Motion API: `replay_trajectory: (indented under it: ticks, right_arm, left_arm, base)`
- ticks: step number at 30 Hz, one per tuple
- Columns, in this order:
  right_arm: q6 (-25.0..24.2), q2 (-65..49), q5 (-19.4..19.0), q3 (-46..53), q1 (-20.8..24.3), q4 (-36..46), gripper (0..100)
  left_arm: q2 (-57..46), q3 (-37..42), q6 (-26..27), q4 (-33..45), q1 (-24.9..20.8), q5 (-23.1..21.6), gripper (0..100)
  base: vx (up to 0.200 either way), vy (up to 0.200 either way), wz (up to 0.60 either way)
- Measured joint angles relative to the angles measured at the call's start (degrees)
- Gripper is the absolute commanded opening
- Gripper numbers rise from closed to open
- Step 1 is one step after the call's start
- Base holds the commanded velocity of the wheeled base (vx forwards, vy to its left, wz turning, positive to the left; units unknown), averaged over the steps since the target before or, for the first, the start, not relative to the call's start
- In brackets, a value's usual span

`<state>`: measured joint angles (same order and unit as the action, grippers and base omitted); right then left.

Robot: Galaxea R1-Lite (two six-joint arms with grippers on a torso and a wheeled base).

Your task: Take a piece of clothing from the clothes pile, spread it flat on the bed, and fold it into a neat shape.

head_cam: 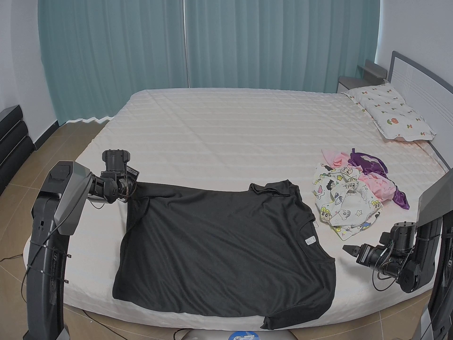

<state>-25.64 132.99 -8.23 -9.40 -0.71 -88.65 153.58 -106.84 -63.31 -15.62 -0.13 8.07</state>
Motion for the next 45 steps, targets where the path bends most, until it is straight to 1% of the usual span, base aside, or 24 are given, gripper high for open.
replay_trajectory:
  ticks: [4, 8, 13, 15, 17, 20, 23, 26, 31, 35, 39, 45]
  right_arm:
    - [-1.4, 0.0, -0.1, -0.1, 0.4, -0.3, 100]
    - [-4.7, -0.2, 0.0, -0.5, 1.6, -0.3, 100]
    - [-6.7, -0.3, 0.0, -1.6, 3.3, -0.3, 100]
    - [-7.1, -0.1, 0.0, -2.5, 3.9, -0.3, 100]
    - [-7.3, 0.4, 0.1, -3.9, 4.8, -0.3, 100]
    - [-7.4, 1.8, 0.2, -7.2, 6.2, -0.3, 100]
    - [-7.4, 3.3, 0.5, -10.5, 7.2, 0.4, 100]
    - [-7.3, 4.7, 1.7, -14.5, 8.4, 4.5, 100]
    - [-7.1, 6.2, 4.9, -22.3, 10.0, 12.7, 100]
    - [-6.8, 7.3, 6.5, -29.2, 10.9, 18.7, 100]
    - [-6.3, 9.0, 7.2, -35.2, 11.8, 24.4, 100]
    - [-5.7, 11.8, 7.6, -41.3, 12.8, 28.8, 100]
  left_arm:
    - [0.2, -0.1, 0.0, 0.0, 0.0, 0.0, 100]
    - [0.2, 0.2, -0.3, 0.0, 0.0, 0.3, 100]
    - [-1.1, 2.9, -2.5, 0.4, 0.3, 0.0, 100]
    - [-2.5, 4.6, -3.8, 0.3, 0.5, -1.2, 100]
    - [-4.0, 6.0, -5.4, 0.0, 1.1, -3.3, 100]
    - [-5.8, 7.4, -7.5, -0.2, 3.1, -5.9, 100]
    - [-6.9, 8.0, -8.5, -0.1, 4.5, -8.8, 100]
    - [-7.7, 8.5, -9.3, 0.0, 5.2, -11.1, 100]
    - [-8.3, 9.0, -9.9, 0.1, 5.8, -12.8, 100]
    - [-8.7, 9.7, -10.2, 0.2, 5.9, -14.3, 100]
    - [-9.1, 11.2, -10.2, 0.0, 5.8, -16.1, 100]
    - [-9.9, 13.2, -10.1, -0.3, 5.7, -17.3, 100]
  base:
    - [0.000, 0.000, 0.00]
    - [0.000, 0.000, 0.00]
    - [0.000, 0.000, 0.00]
    - [0.000, 0.000, 0.00]
    - [0.000, 0.000, 0.00]
    - [0.000, 0.000, 0.00]
    - [0.000, 0.000, 0.00]
    - [0.000, 0.000, 0.00]
    - [0.000, 0.000, 0.00]
    - [0.000, 0.000, 0.00]
    - [0.000, 0.000, 0.00]
    - [0.000, 0.000, 0.00]
